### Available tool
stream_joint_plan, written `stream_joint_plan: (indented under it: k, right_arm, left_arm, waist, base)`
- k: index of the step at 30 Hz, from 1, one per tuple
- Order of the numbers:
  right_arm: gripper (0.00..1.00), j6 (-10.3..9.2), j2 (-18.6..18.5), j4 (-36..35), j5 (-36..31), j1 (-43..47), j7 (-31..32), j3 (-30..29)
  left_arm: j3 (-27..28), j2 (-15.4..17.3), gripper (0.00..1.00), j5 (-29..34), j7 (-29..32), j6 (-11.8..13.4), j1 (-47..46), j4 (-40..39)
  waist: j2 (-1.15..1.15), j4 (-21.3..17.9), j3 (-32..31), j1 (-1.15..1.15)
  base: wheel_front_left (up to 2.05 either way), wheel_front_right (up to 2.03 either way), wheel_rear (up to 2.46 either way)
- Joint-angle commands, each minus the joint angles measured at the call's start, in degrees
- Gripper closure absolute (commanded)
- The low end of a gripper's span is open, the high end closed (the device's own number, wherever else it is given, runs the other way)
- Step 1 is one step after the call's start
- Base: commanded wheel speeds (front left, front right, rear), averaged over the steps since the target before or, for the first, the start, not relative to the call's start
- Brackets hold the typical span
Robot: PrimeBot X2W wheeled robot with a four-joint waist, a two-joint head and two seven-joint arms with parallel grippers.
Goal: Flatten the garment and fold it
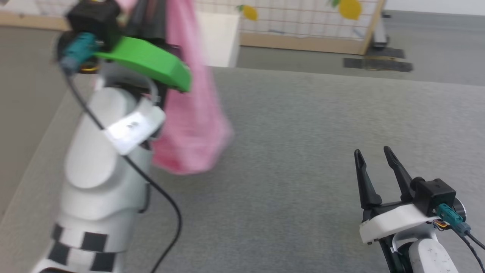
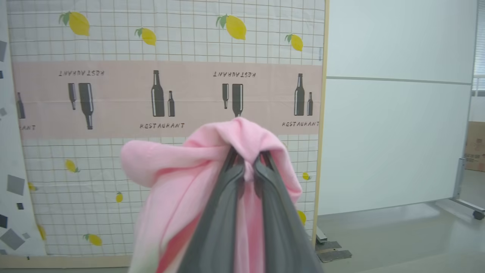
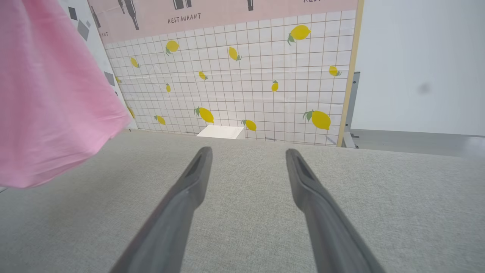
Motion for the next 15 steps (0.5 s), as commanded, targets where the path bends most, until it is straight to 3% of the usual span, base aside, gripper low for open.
stream_joint_plan:
  k: [1,7,15]
  right_arm:
    - [0.00,0.21,-0.03,-0.54,0.25,0.82,0.27,0.21]
    - [0.00,0.21,-0.03,-1.76,0.32,1.29,1.16,0.54]
    - [0.00,0.21,-0.03,-2.20,0.31,1.10,1.59,0.98]
  left_arm:
    - [-1.02,-1.52,1.00,-1.00,0.03,-0.63,-0.77,0.34]
    - [-6.58,-5.43,1.00,-3.18,1.15,-2.46,0.44,2.34]
    - [-16.40,-6.82,1.00,-5.80,7.86,-2.77,7.76,11.66]
  waist:
    - [-0.01,-6.05,-2.64,0.01]
    - [-0.01,-10.40,-1.43,0.01]
    - [-0.01,-14.74,-0.34,0.01]
  base:
    - [0.00,0.00,0.00]
    - [0.00,0.00,0.00]
    - [0.00,0.00,0.00]
